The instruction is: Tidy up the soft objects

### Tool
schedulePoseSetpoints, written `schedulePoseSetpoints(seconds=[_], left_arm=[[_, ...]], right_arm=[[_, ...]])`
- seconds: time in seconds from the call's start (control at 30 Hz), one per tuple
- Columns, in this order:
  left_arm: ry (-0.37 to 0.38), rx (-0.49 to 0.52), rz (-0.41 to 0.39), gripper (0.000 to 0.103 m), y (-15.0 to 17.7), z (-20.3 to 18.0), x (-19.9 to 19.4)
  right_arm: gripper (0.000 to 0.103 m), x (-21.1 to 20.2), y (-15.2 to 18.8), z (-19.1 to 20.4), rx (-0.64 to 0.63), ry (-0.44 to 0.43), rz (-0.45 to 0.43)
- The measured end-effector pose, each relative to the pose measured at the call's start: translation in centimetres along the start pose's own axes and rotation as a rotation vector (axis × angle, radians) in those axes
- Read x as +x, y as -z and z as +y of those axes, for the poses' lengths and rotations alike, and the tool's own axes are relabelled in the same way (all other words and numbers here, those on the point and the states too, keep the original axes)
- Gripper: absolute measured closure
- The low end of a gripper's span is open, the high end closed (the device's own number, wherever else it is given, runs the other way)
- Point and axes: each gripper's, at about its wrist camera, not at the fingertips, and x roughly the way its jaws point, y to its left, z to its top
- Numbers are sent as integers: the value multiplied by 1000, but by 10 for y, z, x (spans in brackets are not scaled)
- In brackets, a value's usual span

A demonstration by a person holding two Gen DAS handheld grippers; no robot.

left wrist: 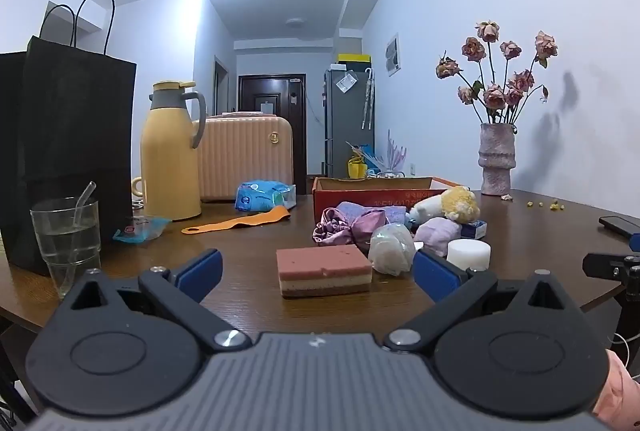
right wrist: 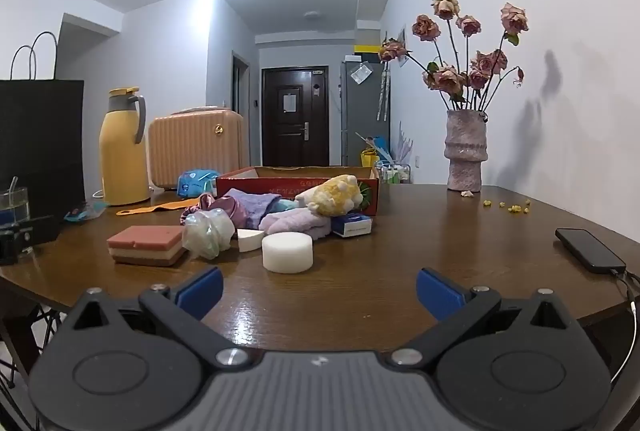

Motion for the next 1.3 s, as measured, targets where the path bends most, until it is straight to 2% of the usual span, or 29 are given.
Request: schedulePoseSetpoints(seconds=[0.2,0.27,0.37,0.5,0.63,0.77,1.3], left_arm=[[-9,-12,-3,0,0,6,0],[-14,-16,5,0,0,5,2],[-18,-7,15,0,0,5,6],[-26,19,3,0,1,1,4],[-36,14,3,0,0,4,4],[-44,14,4,0,-1,5,5],[-53,31,-9,0,-4,7,5]], right_arm=[[0,-19,-29,-29,-60,32,-48],[0,-21,-39,-40,-34,61,-65],[0,-21,-43,-54,27,52,-58],[0,-14,-40,-44,-14,49,-45],[0,-18,-39,-31,-28,-3,-57],[0,-14,-37,-26,-47,15,-54],[0,-7,-33,-30,-6,-1,5]])
